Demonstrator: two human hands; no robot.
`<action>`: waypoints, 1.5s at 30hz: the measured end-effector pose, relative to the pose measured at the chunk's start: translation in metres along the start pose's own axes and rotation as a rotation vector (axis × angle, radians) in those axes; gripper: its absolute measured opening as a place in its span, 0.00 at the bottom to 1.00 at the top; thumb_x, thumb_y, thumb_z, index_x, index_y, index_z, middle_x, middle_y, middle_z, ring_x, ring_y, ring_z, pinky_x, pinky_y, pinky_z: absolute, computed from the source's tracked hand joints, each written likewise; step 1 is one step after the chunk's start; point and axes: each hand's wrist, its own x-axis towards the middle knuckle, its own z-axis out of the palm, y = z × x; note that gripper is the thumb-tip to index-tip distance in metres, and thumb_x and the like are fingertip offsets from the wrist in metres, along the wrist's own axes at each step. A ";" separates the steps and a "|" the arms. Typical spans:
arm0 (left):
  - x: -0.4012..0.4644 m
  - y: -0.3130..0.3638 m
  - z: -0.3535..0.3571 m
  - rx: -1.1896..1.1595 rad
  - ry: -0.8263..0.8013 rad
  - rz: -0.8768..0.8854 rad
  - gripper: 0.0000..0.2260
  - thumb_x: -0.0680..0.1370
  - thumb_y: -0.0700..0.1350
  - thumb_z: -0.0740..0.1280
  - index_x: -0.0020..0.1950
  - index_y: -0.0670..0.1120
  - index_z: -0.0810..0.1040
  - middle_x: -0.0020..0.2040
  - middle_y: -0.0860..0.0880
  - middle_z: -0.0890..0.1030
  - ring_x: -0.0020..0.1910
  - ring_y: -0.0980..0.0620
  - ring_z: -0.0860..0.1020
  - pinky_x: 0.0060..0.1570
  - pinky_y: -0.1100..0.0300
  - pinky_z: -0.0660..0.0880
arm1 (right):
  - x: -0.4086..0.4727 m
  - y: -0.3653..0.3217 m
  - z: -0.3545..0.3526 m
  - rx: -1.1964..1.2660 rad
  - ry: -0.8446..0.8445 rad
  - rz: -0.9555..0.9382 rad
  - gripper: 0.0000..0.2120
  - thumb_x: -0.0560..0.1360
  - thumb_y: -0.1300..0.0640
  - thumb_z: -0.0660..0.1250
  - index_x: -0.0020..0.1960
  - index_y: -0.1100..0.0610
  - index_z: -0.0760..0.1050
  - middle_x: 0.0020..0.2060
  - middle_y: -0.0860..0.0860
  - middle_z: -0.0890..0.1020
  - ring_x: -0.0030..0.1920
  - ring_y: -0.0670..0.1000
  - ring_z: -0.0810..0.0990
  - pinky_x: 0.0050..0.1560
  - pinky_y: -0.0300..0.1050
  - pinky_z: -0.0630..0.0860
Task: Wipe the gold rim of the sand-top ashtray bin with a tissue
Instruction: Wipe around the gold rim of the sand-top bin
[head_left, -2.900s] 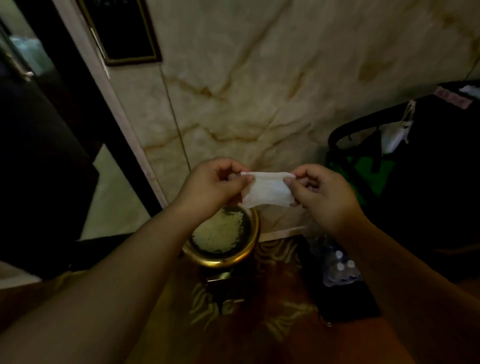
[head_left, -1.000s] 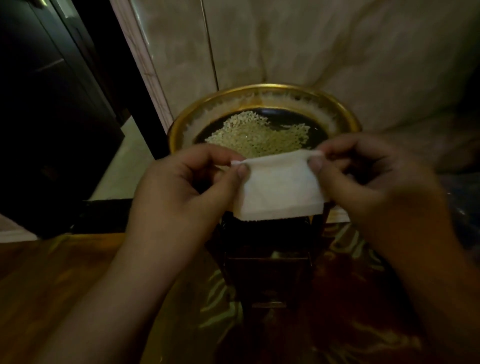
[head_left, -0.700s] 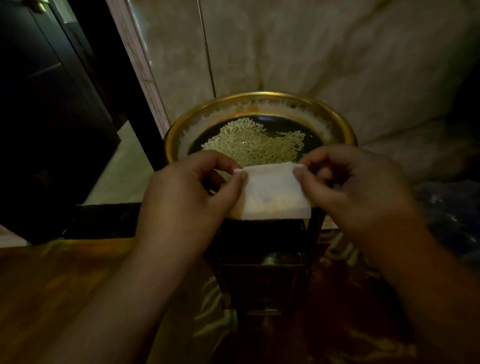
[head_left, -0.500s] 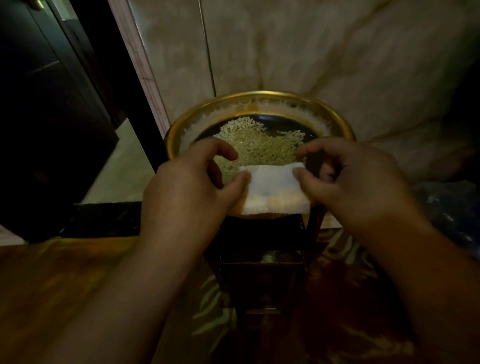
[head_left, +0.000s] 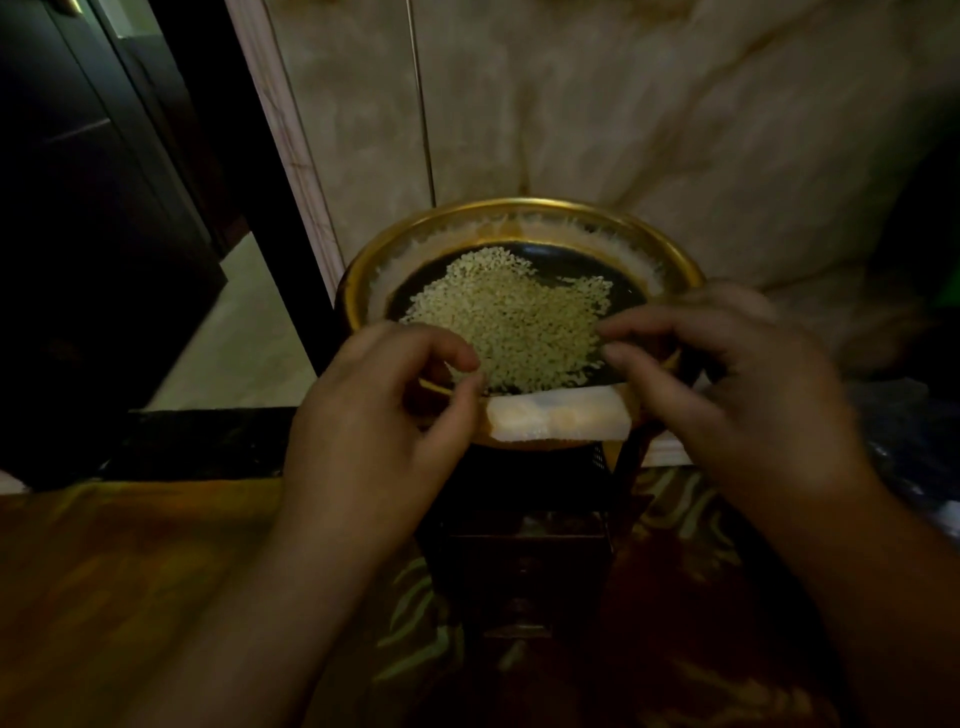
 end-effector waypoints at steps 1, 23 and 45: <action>-0.003 -0.002 -0.001 0.044 0.010 0.039 0.04 0.78 0.50 0.71 0.51 0.56 0.83 0.48 0.58 0.79 0.46 0.57 0.79 0.43 0.62 0.76 | 0.001 -0.003 0.001 -0.048 -0.056 -0.059 0.11 0.76 0.43 0.66 0.56 0.40 0.82 0.48 0.40 0.78 0.51 0.42 0.78 0.51 0.40 0.76; -0.032 -0.017 -0.001 0.101 -0.044 0.174 0.15 0.77 0.42 0.71 0.63 0.48 0.85 0.62 0.52 0.84 0.66 0.52 0.79 0.70 0.63 0.68 | 0.007 0.044 -0.020 -0.253 -0.188 -0.306 0.12 0.79 0.49 0.64 0.56 0.47 0.84 0.50 0.45 0.84 0.51 0.52 0.79 0.53 0.56 0.72; -0.037 -0.031 0.005 0.105 -0.012 0.255 0.16 0.79 0.44 0.67 0.64 0.44 0.84 0.64 0.50 0.83 0.66 0.49 0.79 0.70 0.61 0.68 | -0.021 -0.028 0.068 -0.328 0.077 -0.302 0.09 0.79 0.50 0.67 0.52 0.49 0.85 0.38 0.50 0.77 0.44 0.55 0.75 0.49 0.47 0.63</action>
